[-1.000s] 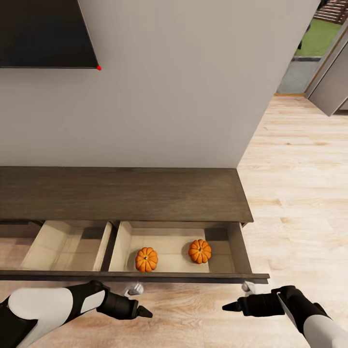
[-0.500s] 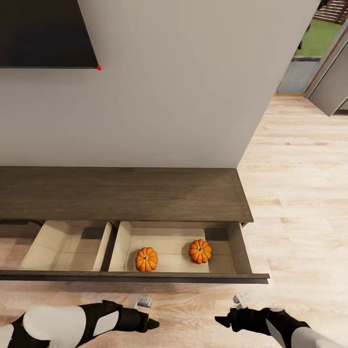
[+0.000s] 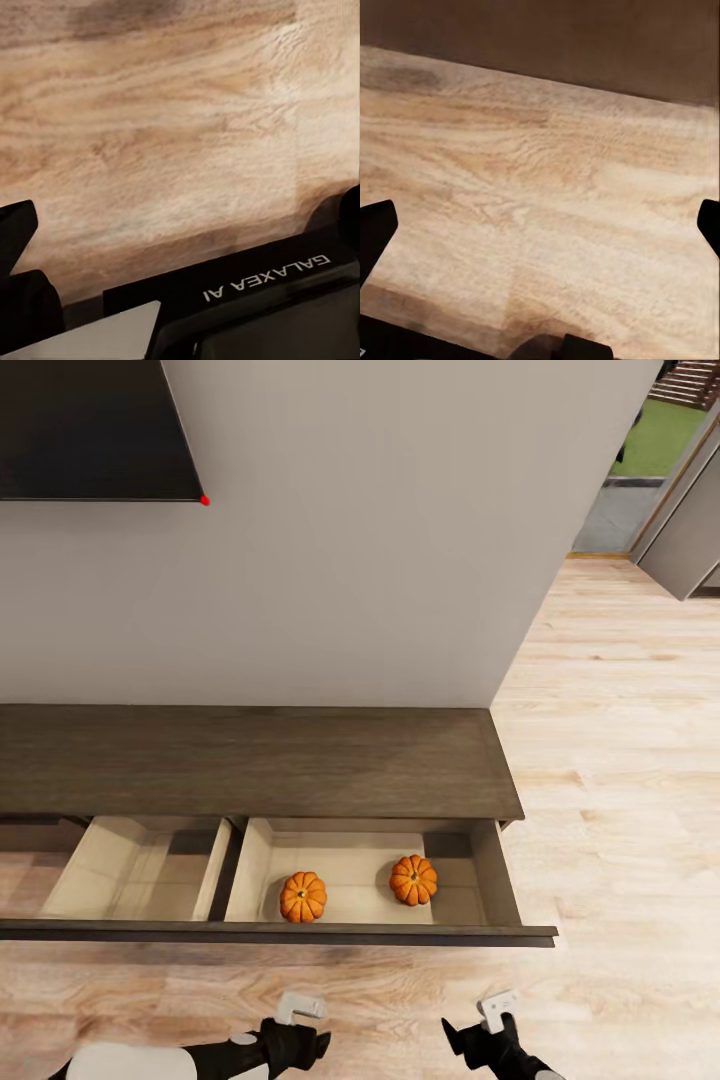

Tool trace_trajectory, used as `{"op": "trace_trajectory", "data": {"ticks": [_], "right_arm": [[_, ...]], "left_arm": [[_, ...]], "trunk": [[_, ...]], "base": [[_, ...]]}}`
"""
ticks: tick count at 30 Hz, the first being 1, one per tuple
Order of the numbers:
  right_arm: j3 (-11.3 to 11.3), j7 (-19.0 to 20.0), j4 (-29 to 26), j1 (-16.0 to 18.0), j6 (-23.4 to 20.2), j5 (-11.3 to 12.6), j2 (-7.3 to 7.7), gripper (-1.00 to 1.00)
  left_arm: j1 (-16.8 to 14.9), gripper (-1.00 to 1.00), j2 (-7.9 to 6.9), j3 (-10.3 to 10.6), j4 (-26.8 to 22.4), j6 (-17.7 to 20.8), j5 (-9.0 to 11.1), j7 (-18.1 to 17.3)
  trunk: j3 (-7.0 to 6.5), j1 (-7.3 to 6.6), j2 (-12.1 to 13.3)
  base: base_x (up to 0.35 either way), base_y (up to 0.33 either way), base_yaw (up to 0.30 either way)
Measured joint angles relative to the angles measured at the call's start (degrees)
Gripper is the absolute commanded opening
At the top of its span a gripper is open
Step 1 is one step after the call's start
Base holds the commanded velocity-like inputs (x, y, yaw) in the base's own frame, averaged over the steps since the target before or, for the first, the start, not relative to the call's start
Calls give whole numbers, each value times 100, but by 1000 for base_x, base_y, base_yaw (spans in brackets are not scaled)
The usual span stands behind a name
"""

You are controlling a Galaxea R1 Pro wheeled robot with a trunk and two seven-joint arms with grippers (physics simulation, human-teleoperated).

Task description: Place each of the two pumpkins and all three candles from the living room inside a cabinet in the living room (use any cabinet), then make sure every cabinet is closed, and position the cauldron so it is next to a table in the living room.

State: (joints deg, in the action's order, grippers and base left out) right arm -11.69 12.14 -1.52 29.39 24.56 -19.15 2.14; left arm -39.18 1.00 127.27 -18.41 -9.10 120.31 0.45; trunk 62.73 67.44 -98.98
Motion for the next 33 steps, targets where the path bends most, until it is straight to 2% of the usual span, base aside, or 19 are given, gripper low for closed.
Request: {"op": "trace_trajectory", "data": {"ticks": [3, 6, 8, 10, 13, 15, 16, 17, 20, 33], "right_arm": [[-2, -487, -1, -32, 218, 0, -44, 100], [2, -991, -5, -51, 377, -2, -180, 100], [0, -1107, -6, -56, 472, -1, -216, 100], [0, -1161, -15, -62, 545, -1, -232, 100], [5, -1188, -29, -64, 576, 2, -242, 100], [12, -1193, -43, -65, 587, 3, -304, 100], [12, -1218, -52, -65, 604, 1, -348, 100], [11, -1268, -72, -65, 628, 2, -377, 100], [9, -1275, -84, -55, 629, 5, -381, 100], [8, -1275, -133, 28, 645, 8, -390, 100]], "left_arm": [[71, 100, 90, -1, 196, -200, 0, 24], [91, 100, 259, 0, 433, -242, 6, 136], [92, 100, 323, 0, 473, -297, 7, 314], [93, 100, 368, -1, 495, -504, 7, 521], [92, 100, 385, -1, 509, -764, 6, 616], [89, 100, 394, -5, 519, -825, 0, 633], [88, 100, 403, -8, 588, -844, -4, 638], [86, 100, 454, -17, 948, -885, -3, 641], [86, 100, 472, -15, 1074, -1229, -8, 641], [81, 100, 492, -46, 1209, -1330, 1, 641]], "trunk": [[0, 0, 0], [0, 0, 0], [0, 0, 0], [-2, 0, 0], [-9, 0, 0], [-14, 0, 0], [-17, 0, 0], [-18, 0, 0], [-18, 0, 0], [-18, 0, 0]], "base": [[0, 0, 0], [0, 0, 0], [0, 0, 0], [0, 0, 0], [0, 0, 0], [0, 0, 0], [0, 0, 0], [0, 0, 0], [0, 0, 0], [0, 0, 0]]}}
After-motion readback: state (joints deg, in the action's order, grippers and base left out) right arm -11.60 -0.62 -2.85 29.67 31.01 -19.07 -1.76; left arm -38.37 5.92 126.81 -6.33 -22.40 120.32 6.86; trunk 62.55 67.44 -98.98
